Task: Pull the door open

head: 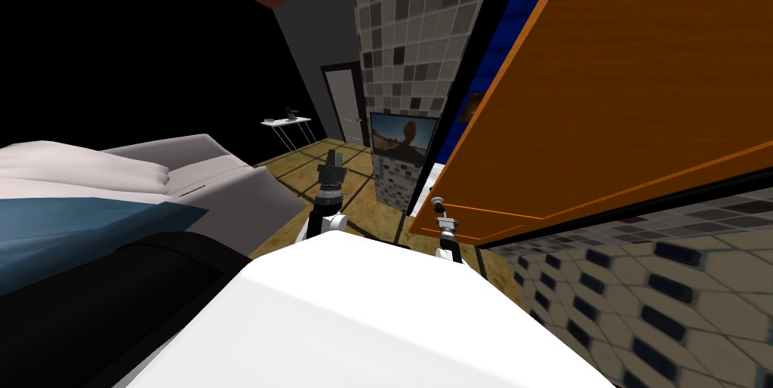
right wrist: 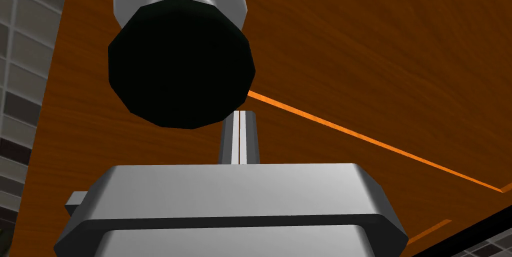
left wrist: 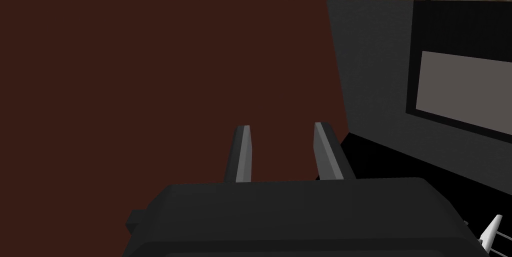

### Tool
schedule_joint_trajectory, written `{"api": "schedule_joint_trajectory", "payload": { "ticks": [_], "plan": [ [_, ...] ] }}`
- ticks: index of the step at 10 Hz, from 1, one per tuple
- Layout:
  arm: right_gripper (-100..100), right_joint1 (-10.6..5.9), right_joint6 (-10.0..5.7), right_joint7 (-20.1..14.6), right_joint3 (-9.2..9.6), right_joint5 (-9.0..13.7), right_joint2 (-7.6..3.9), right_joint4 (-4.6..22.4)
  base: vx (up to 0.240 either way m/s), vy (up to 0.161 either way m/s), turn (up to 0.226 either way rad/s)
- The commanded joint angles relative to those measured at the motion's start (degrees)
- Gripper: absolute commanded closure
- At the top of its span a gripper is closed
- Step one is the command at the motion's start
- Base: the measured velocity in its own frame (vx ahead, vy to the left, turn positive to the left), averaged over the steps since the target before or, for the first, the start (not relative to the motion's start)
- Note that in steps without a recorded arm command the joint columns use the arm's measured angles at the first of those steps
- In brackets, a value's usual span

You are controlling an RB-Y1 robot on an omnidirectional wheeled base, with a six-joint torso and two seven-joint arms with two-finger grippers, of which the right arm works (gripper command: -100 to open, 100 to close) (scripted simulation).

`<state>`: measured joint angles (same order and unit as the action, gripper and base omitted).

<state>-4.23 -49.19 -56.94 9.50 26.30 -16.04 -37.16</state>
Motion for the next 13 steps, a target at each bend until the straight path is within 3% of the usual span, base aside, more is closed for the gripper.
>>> {"api": "schedule_joint_trajectory", "payload": {
  "ticks": [1,4,5,6,8,13],
  "plan": [
    [-100,-0.96,0.07,-2.9,1.94,0.7,1.08,-0.6,-0.071,-0.036,0.063],
    [-100,-1.08,0.39,-7.5,2.89,2.5,1.05,-0.8,-0.07,-0.026,0.034],
    [-100,-1.08,0.39,-8.5,2.89,2.5,1.05,0.2,-0.061,-0.024,0.064],
    [-100,-1.08,0.39,-8.5,2.89,2.5,1.05,-0.8,-0.02,-0.007,-0.016],
    [-100,-1.2,0.68,-12.5,3.76,4.1,1.02,-1.1,-0.047,-0.026,0.033],
    [-100,-1.3,0.93,-17.4,4.54,5.5,0.99,-1.2,-0.042,-0.021,0.028]
  ]
}}
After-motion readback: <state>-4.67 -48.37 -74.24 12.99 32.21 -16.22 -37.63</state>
